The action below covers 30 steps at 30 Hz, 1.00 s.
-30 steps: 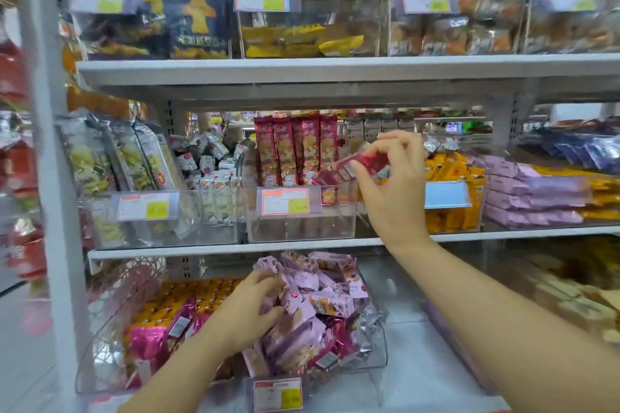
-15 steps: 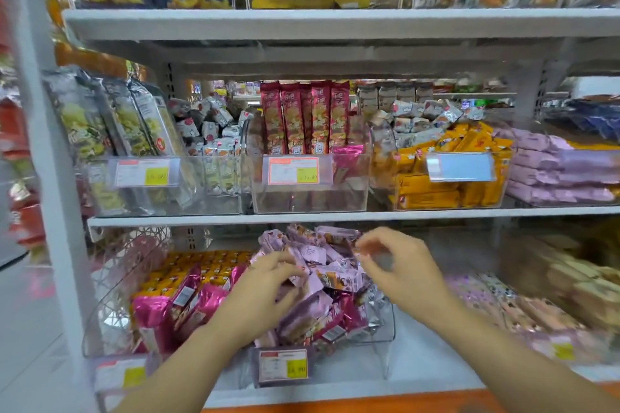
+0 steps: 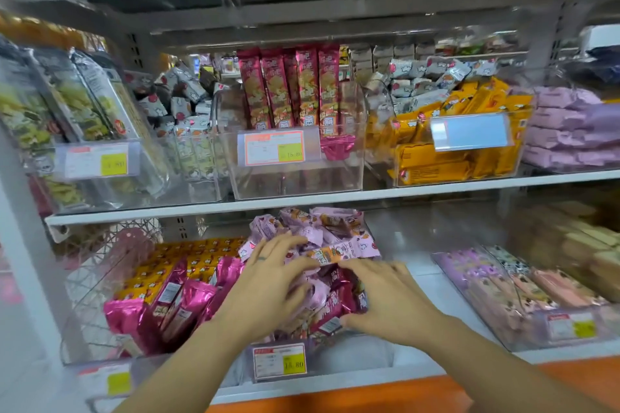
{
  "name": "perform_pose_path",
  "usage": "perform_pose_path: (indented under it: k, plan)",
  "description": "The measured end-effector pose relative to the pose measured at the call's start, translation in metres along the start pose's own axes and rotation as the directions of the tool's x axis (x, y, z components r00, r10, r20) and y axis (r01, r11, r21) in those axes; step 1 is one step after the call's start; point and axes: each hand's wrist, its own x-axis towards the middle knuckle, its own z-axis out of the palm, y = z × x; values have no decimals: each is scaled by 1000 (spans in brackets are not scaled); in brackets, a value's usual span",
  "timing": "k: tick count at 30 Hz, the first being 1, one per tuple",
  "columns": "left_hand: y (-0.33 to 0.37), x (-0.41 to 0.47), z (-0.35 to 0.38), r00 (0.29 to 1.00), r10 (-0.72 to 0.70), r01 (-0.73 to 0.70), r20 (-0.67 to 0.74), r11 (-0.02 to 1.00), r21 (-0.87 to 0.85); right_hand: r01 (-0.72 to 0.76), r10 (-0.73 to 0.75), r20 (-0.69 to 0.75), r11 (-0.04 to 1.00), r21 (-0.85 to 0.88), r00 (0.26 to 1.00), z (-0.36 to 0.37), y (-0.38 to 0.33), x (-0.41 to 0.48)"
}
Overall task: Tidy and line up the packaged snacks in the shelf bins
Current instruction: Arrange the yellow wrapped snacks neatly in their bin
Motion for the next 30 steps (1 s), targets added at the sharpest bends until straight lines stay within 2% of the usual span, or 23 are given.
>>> perform_pose_path:
  k: [8,15,22,27,30]
  plan:
    - [-12,-6,5,998,29,-29,-52,999,-15,16,-15,113,1000,-12,994,11,-6,23]
    - [-13,-11,2,995,48,-47,-91,999,12,-27,2,182,991,134,983,9,-7,28]
    - [-14,-14,-8,999,12,-7,-43,994,110,9,-16,22,954,299,1000,7,-10,19]
    - [-13,-14,-11,996,-33,30,78,999,45,24,3,-69,926,376,998,11,-7,11]
    - [-11,-14,-13,996,-39,36,85,998,42,11,34,-90,893,451,995,9,-11,9]
